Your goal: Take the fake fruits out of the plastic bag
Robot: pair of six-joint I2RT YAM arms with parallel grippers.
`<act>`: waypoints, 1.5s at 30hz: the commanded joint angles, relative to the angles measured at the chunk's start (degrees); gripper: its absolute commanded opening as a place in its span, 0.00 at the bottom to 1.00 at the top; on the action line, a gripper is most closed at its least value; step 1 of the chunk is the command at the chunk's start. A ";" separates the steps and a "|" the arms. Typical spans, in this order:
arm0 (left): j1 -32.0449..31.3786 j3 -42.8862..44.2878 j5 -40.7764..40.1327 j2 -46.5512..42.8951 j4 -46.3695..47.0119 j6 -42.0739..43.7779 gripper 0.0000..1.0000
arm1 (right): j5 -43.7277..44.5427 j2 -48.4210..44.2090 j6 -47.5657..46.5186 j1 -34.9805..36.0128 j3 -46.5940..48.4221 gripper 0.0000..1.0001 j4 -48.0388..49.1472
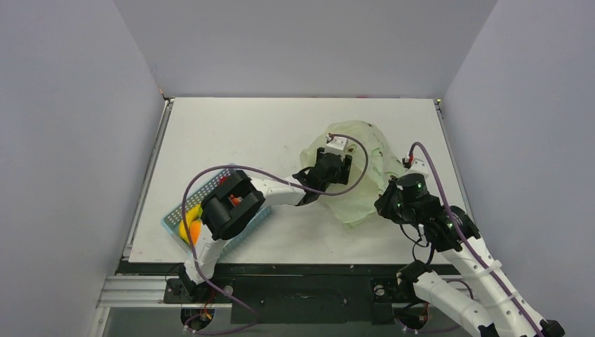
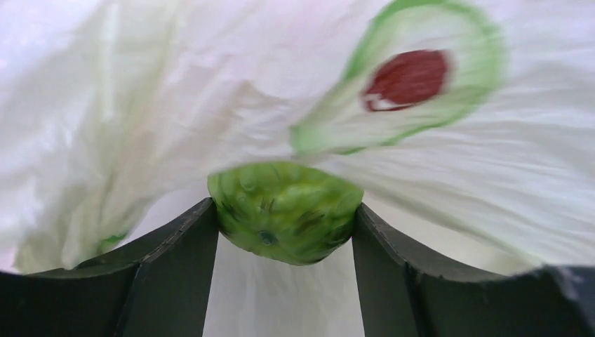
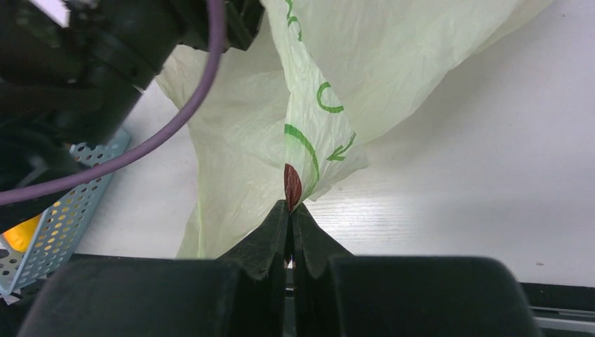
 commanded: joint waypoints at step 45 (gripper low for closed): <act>3.27 -27.92 -18.08 -85.32 -73.55 -20.66 0.00 | 10.40 3.09 -3.37 -0.68 -1.75 0.00 3.84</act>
